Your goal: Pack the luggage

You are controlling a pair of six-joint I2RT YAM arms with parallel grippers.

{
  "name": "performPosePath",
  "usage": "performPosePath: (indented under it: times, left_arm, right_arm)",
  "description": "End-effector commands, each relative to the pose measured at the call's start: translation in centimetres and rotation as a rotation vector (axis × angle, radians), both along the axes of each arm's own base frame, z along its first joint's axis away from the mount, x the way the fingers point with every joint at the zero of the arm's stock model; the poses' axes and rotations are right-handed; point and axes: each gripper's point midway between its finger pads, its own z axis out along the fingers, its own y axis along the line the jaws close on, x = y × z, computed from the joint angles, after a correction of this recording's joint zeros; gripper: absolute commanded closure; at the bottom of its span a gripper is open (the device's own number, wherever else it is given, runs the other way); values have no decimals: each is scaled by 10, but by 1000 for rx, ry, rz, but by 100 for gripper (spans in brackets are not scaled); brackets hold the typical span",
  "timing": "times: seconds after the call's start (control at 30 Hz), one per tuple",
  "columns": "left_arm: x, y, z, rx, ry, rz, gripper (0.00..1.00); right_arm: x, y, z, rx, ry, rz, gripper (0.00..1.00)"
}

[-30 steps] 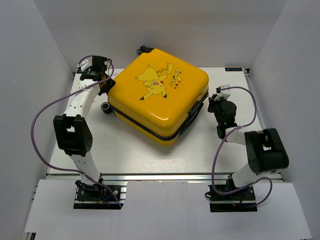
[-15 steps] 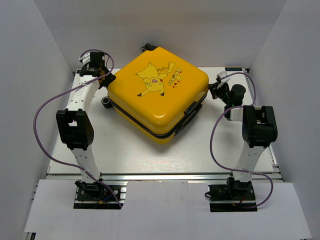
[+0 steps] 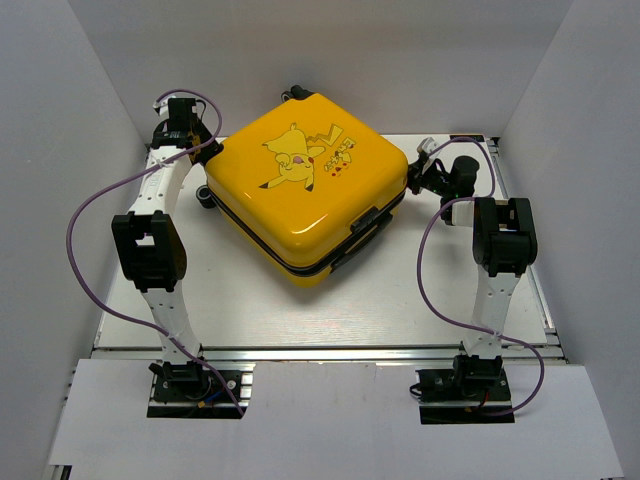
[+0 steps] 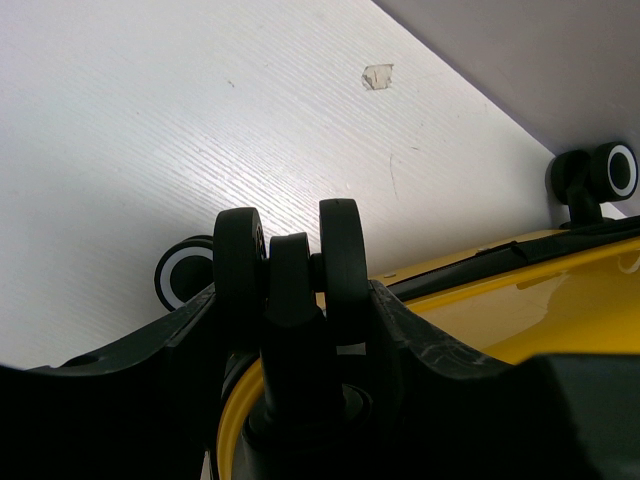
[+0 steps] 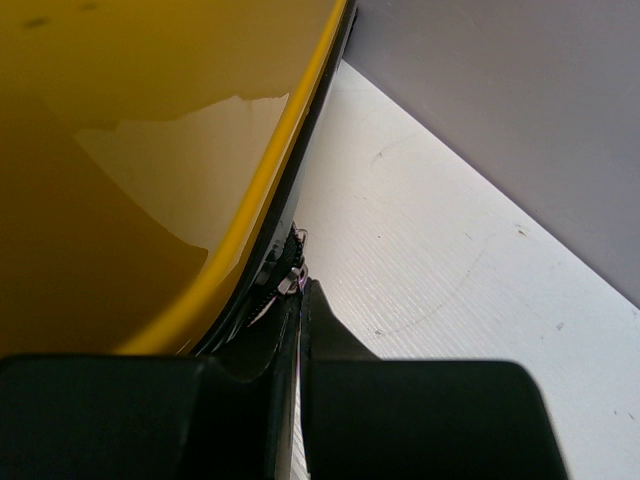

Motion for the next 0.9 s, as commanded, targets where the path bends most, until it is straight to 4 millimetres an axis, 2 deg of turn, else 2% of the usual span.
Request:
performPosePath:
  times: [0.0, 0.03, 0.07, 0.1, 0.13, 0.17, 0.2, 0.23, 0.27, 0.3, 0.33, 0.37, 0.4, 0.47, 0.5, 0.53, 0.57, 0.6, 0.63, 0.67, 0.7, 0.73, 0.77, 0.8, 0.83, 0.87]
  left_arm:
    - [33, -8, -72, 104, 42, -153, 100]
    - [31, -9, -72, 101, 48, -157, 100]
    - [26, -9, -66, 101, 45, -156, 100]
    - [25, -10, -50, 96, 7, -159, 100]
    - [21, -11, -60, 92, 23, -161, 100]
    - [9, -12, -56, 86, 22, -162, 100]
    - [6, -13, -51, 74, 0, -162, 100]
    - [1, -15, -49, 63, -10, -167, 100]
    - [-6, -17, -32, 58, -46, -173, 100]
    - [-16, -20, -44, 41, -30, -182, 100]
    - [-21, -22, -43, 34, -34, -186, 100]
    - [-27, -24, -32, 29, -56, -197, 100]
    - [-34, -23, -38, 27, -39, -195, 100]
    - [-41, -21, -32, 34, -39, -186, 100]
    - [-44, -19, -33, 37, -20, -176, 100]
    - [-46, -15, -32, 50, -10, -156, 100]
    - [-47, -13, -29, 53, -1, -140, 95]
    - [-49, -9, -23, 64, 21, -124, 73]
    - [-51, -4, -18, 81, 26, -99, 68]
    - [-52, -2, -13, 89, 29, -91, 66]
    - [-56, -1, -10, 89, 41, -86, 64]
    - [-58, 0, 8, 95, 6, -81, 58]
    - [-60, 0, 17, 92, -15, -74, 50]
    - [-62, 2, 27, 95, -38, -63, 44]
    - [-68, 2, 46, 93, -78, -54, 28]
    - [-71, 5, 58, 101, -98, -39, 4]
  right_arm:
    - [15, 54, 51, 20, -185, -23, 100]
    - [8, 53, 45, 21, -172, -35, 100]
    - [3, 52, 52, 27, -196, -41, 100]
    - [-11, 52, 54, 33, -184, -49, 100]
    - [-19, 52, 57, 36, -188, -50, 100]
    - [-28, 49, 74, 35, -218, -55, 100]
    - [-34, 49, 75, 6, -231, -78, 100]
    - [-51, 52, 55, -22, -181, -79, 100]
    - [-63, 54, 67, -28, -198, -83, 100]
    - [-72, 53, 66, -29, -198, -95, 100]
    - [-89, 64, 65, -16, -192, -69, 100]
    - [-111, 61, 65, -2, -201, -66, 100]
    - [-123, 65, 67, 9, -204, -54, 100]
    - [-145, 64, 68, 25, -190, -52, 100]
    - [-148, 61, 69, 28, -181, -74, 100]
    - [-151, 58, 65, 27, -149, -91, 94]
    - [-155, 52, 73, 37, -154, -116, 81]
    - [-148, 42, 78, 43, -144, -191, 69]
    - [-148, 36, 84, 55, -113, -238, 49]
    - [-144, 26, 86, 65, -81, -299, 41]
    - [-135, 8, 91, 89, -52, -424, 31]
    - [-136, -4, 93, 103, -2, -494, 11]
    - [-135, -14, 95, 139, 36, -563, 11]
    - [-131, -33, 100, 150, 34, -672, 11]
    - [-136, -40, 107, 145, 33, -701, 11]
    - [-139, -42, 112, 148, 32, -713, 11]
